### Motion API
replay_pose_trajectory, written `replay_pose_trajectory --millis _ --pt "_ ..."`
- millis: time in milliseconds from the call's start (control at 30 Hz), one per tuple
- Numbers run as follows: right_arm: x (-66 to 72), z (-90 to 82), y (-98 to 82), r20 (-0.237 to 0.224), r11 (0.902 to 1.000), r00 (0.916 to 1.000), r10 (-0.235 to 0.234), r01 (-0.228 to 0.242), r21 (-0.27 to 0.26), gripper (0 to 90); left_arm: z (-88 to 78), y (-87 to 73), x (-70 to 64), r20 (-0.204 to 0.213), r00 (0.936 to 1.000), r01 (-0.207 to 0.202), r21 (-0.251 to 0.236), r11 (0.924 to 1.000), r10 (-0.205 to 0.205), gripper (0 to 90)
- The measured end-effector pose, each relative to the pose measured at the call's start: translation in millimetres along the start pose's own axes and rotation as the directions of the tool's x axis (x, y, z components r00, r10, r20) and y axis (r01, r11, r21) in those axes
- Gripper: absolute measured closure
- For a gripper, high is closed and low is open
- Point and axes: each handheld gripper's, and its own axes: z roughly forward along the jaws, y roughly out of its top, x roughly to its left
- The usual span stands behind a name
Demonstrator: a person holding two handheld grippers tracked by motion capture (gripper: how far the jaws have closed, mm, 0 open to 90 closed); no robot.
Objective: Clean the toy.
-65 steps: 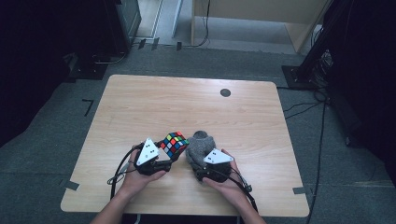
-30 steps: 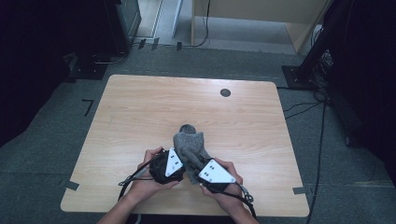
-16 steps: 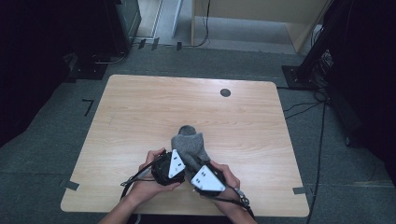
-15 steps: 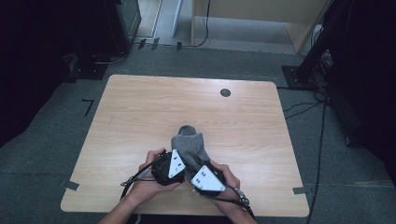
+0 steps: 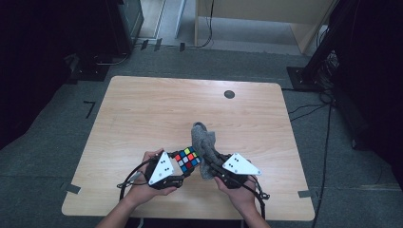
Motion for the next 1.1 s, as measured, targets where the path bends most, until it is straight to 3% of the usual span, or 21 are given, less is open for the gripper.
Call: replay_pose_trajectory --millis 67,200,267,333,367,433,500,600,633,667,700,733,767,833,900,967,1000,1100 --pt "-3.7 -0.8 0.3 -0.007 0.9999 0.9999 0.015 -0.015 0.002 70.8 0.4 -0.8 2.7 0.010 0.9999 0.012 0.005 0.9999 -0.012 34.1" --pt "5.0 -5.8 7.6 -0.095 0.9978 0.9954 0.016 -0.022 -0.063 70.2 6.4 -3.4 -4.0 0.006 0.9995 -0.031 0.043 0.9986 0.031 34.2" --pt "8.8 -5.8 9.1 -0.081 0.9976 0.9967 -0.002 -0.003 -0.069 70.4 4.9 -1.9 -5.1 -0.001 0.9995 -0.031 0.027 0.9991 0.031 34.1" --pt "3.5 -4.4 6.3 -0.068 0.9975 0.9967 0.045 -0.048 -0.052 70.7 0.8 -0.4 -2.6 0.009 0.9999 -0.013 -0.005 0.9999 0.013 34.1" --pt "-3.4 -1.9 0.6 -0.037 0.9980 0.9975 0.060 -0.060 -0.017 71.0 -0.9 0.1 -1.0 0.010 0.9999 -0.007 -0.016 0.9999 0.007 34.1" --pt "-5.8 -1.7 -1.0 -0.038 0.9975 0.9968 0.070 -0.070 -0.007 71.0 -2.0 -0.1 1.9 0.011 0.9999 0.007 -0.019 0.9998 -0.007 34.1" --pt "-4.9 -3.7 0.6 -0.064 0.9964 0.9948 0.079 -0.080 -0.027 70.8 0.0 -1.4 1.8 0.004 1.0000 0.001 -0.002 1.0000 -0.001 34.1" --pt "6.1 -8.4 8.5 -0.130 0.9945 0.9908 0.037 -0.050 -0.092 70.7 3.7 -2.9 -2.3 0.005 0.9998 -0.020 0.017 0.9997 0.020 34.1" --pt "8.9 -9.3 10.1 -0.126 0.9946 0.9915 0.030 -0.043 -0.095 70.8 3.5 -2.4 -2.9 0.005 0.9998 -0.020 0.017 0.9997 0.020 34.1" --pt "6.1 -8.3 8.9 -0.131 0.9923 0.9887 0.073 -0.086 -0.089 70.9 3.1 -1.8 -3.0 0.004 0.9998 -0.017 0.011 0.9998 0.017 34.0" --pt "6.1 -8.3 8.9 -0.131 0.9923 0.9887 0.073 -0.086 -0.089 70.9 2.3 -1.3 -2.4 0.006 0.9999 -0.012 0.005 0.9999 0.012 34.0" --pt "2.3 -7.0 6.6 -0.135 0.9883 0.9835 0.120 -0.132 -0.077 71.0 1.1 -1.0 -1.4 0.013 0.9999 -0.003 -0.002 1.0000 0.003 34.1" --pt "-0.8 -5.6 4.3 -0.118 0.9877 0.9833 0.138 -0.146 -0.056 71.0 -0.1 -0.8 -0.4 0.013 0.9999 0.001 -0.011 0.9999 -0.001 34.1" --pt "-4.5 -4.0 0.6 -0.085 0.9900 0.9873 0.134 -0.137 -0.033 71.1 -1.0 -0.9 0.9 0.012 0.9999 0.008 -0.021 0.9997 -0.008 34.1" --pt "-4.4 -5.7 1.9 -0.109 0.9864 0.9824 0.151 -0.157 -0.048 71.0 0.6 -1.7 0.9 0.008 0.9999 0.007 -0.013 0.9999 -0.007 34.1" --pt "1.8 -9.4 7.5 -0.162 0.9852 0.9781 0.131 -0.146 -0.089 70.8 3.8 -3.1 -1.3 0.003 1.0000 -0.008 0.007 0.9999 0.008 34.1" --pt "8.6 -11.3 12.5 -0.167 0.9868 0.9802 0.107 -0.125 -0.102 70.9 4.1 -3.5 -2.6 0.005 0.9999 -0.011 0.005 0.9999 0.011 34.1" --pt "7.4 -11.4 12.3 -0.157 0.9840 0.9790 0.130 -0.147 -0.101 71.1 1.0 -1.7 -1.5 0.017 0.9998 0.009 -0.025 0.9997 -0.008 34.1"
